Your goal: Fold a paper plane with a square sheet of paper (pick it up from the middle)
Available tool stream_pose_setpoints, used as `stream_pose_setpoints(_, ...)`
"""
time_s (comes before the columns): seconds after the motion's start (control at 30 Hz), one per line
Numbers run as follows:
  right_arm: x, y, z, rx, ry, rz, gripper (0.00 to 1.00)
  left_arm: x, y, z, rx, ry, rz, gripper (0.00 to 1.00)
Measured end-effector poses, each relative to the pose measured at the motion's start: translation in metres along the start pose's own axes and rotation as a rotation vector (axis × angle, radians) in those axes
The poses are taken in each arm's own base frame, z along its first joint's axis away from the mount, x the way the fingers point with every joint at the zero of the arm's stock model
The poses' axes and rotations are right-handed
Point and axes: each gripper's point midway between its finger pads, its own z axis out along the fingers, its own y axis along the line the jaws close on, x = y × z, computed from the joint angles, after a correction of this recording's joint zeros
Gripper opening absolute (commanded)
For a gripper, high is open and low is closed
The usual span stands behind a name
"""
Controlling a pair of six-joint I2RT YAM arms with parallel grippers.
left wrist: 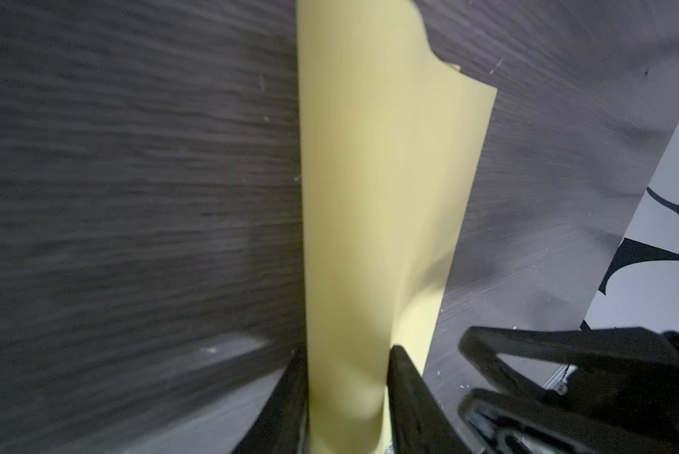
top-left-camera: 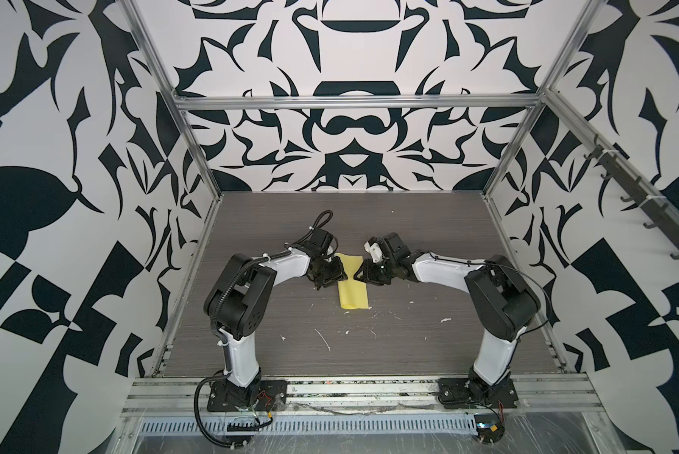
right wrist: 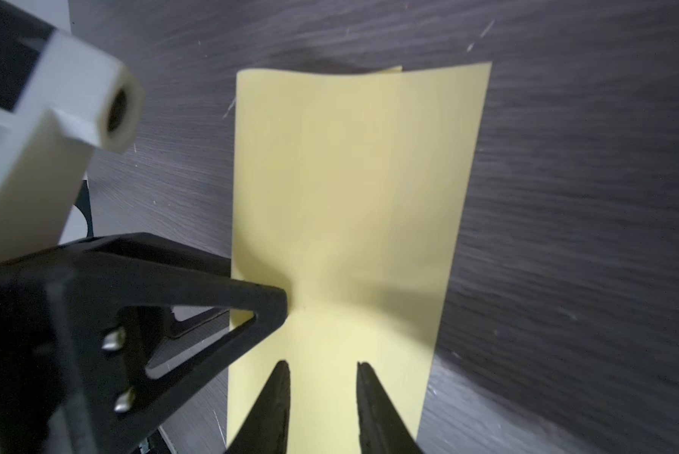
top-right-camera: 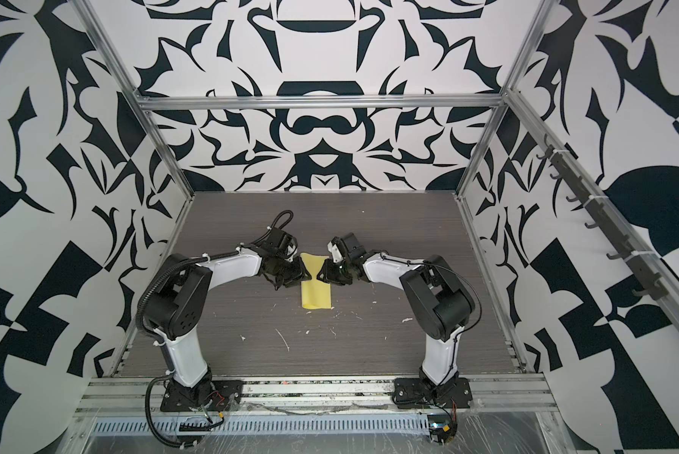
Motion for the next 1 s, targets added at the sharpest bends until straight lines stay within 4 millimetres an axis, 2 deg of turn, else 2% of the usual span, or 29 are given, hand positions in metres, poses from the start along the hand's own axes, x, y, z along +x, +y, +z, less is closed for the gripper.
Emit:
stream_pose_setpoints(0.2,0.008,-0.012,0.012,0.020,0.037,0.023,0.28,0.000,0.001,0.000,-0.005,-0.003,0.001,0.40)
stream_pose_setpoints(0.43,0.009,-0.014,0.016,0.022,0.046,0.030,0.26,0.000,0.006,-0.006,-0.040,-0.013,-0.005,0.61)
stream_pose_setpoints(0.53,0.008,-0.014,0.016,0.021,0.046,0.030,0.25,0.001,0.010,-0.013,-0.075,-0.028,-0.011,0.67)
stream_pose_setpoints(0.7,0.008,-0.013,0.016,0.020,0.047,0.031,0.25,0.002,0.010,-0.025,-0.115,-0.052,-0.002,0.67)
stream_pose_setpoints(1.0,0.009,-0.013,0.016,0.018,0.047,0.033,0.25,-0.001,-0.011,-0.024,-0.167,-0.062,0.053,0.63)
